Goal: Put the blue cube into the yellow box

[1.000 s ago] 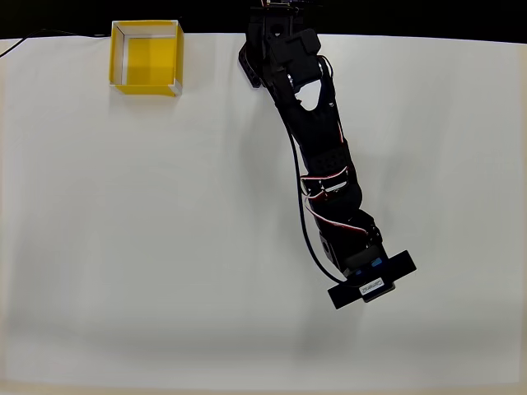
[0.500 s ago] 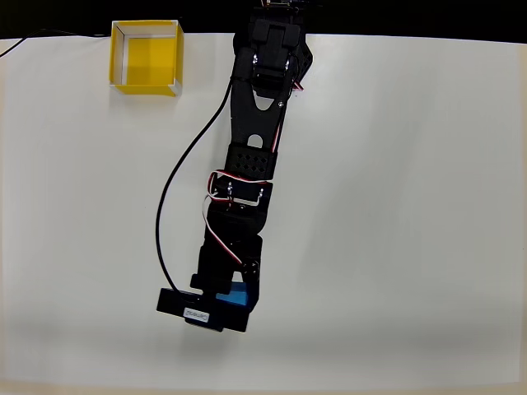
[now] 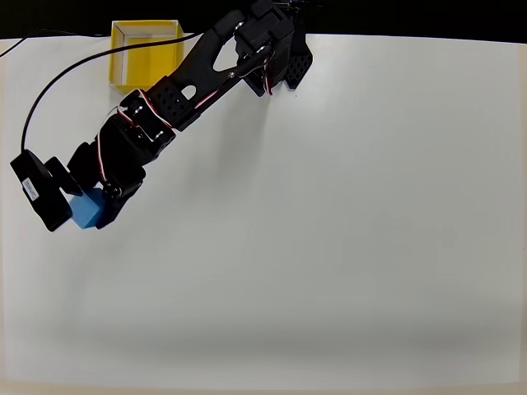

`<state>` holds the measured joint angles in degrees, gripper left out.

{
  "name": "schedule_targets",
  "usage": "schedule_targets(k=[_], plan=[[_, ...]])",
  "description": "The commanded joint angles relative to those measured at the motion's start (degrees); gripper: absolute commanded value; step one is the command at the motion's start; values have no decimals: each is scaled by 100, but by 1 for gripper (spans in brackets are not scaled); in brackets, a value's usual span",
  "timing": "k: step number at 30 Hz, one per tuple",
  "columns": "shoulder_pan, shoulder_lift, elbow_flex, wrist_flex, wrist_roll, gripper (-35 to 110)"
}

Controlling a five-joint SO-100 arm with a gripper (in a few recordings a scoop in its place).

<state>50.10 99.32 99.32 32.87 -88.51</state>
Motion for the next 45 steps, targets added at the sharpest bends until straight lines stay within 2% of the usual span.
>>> schedule_targets(k=[1, 11, 19, 30, 38, 45], plan=[[923, 940, -782, 141, 62, 11], [2312, 1099, -747, 1485, 97, 10], [3190, 2101, -589, 2593, 281, 10], [4280, 4122, 1521, 2716, 220, 10], [4403, 4720, 2698, 2654, 272, 10], [4368, 4825, 3551, 2118, 316, 10]])
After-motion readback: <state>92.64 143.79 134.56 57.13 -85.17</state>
